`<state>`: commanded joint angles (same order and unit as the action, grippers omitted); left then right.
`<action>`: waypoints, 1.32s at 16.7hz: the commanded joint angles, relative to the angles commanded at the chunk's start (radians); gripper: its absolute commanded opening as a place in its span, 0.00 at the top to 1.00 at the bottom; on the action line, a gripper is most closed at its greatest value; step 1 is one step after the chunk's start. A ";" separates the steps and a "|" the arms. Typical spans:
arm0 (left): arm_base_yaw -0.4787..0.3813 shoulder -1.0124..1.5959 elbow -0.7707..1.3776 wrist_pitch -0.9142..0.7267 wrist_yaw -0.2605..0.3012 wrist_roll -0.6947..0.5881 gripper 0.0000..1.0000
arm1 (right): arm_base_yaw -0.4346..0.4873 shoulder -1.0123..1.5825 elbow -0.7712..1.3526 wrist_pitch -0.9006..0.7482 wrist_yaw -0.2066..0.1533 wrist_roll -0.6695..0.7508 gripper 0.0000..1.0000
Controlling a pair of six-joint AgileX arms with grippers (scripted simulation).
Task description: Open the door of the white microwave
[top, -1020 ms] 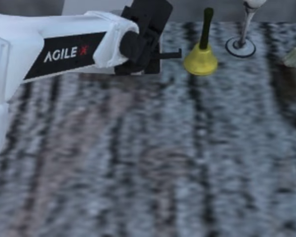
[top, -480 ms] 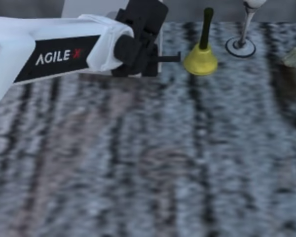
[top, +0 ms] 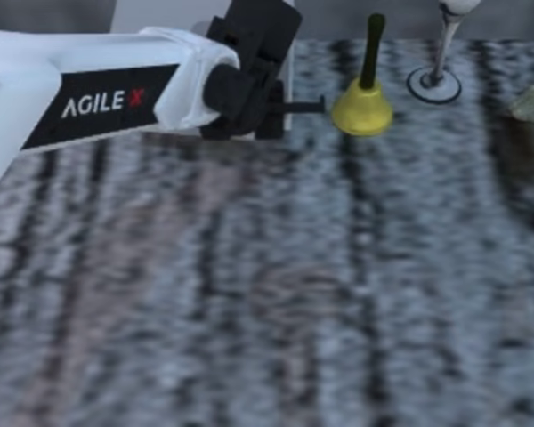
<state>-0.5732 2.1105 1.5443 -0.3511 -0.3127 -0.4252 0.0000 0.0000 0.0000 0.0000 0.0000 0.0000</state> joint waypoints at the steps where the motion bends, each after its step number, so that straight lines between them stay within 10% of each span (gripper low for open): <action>1: 0.000 0.000 0.000 0.000 0.000 0.000 1.00 | 0.000 0.000 0.000 0.000 0.000 0.000 0.00; 22: -0.003 -0.008 -0.021 0.010 0.016 0.014 1.00 | 0.000 0.000 0.000 0.000 0.000 0.000 0.00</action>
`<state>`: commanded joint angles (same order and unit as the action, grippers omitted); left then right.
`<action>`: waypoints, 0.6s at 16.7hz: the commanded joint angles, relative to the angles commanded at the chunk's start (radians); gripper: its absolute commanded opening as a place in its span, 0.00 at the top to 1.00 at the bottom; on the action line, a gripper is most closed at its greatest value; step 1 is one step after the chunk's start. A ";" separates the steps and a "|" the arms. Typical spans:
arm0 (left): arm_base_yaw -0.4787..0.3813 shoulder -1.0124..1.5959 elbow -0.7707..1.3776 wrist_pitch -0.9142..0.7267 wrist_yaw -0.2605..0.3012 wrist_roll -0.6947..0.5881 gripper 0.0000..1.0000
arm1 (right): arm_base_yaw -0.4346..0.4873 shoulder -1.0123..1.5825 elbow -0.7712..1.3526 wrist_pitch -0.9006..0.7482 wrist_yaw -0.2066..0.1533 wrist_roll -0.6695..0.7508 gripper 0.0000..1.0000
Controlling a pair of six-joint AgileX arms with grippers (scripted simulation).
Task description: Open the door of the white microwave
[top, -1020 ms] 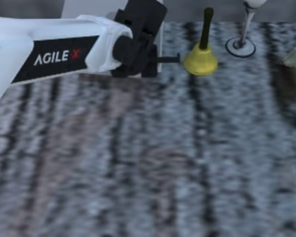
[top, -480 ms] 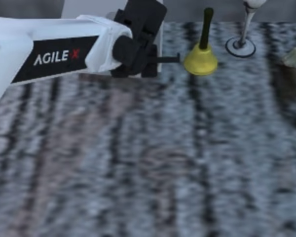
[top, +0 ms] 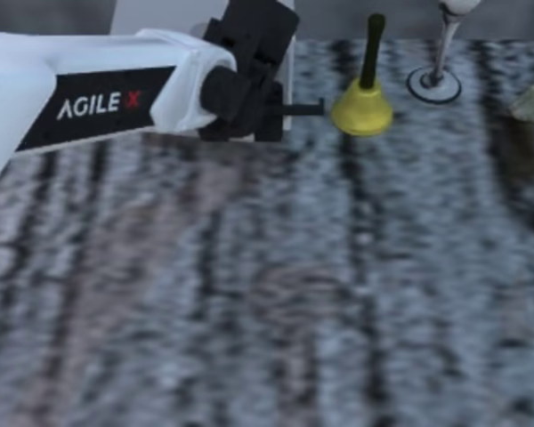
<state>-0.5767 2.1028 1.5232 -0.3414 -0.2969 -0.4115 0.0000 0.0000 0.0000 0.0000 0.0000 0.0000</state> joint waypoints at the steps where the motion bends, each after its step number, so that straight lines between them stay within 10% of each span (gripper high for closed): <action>1: 0.003 -0.011 -0.011 0.009 0.006 0.010 1.00 | 0.000 0.000 0.000 0.000 0.000 0.000 0.00; 10: 0.013 -0.040 -0.056 0.037 0.030 0.048 1.00 | 0.000 0.000 0.000 0.000 0.000 0.000 0.00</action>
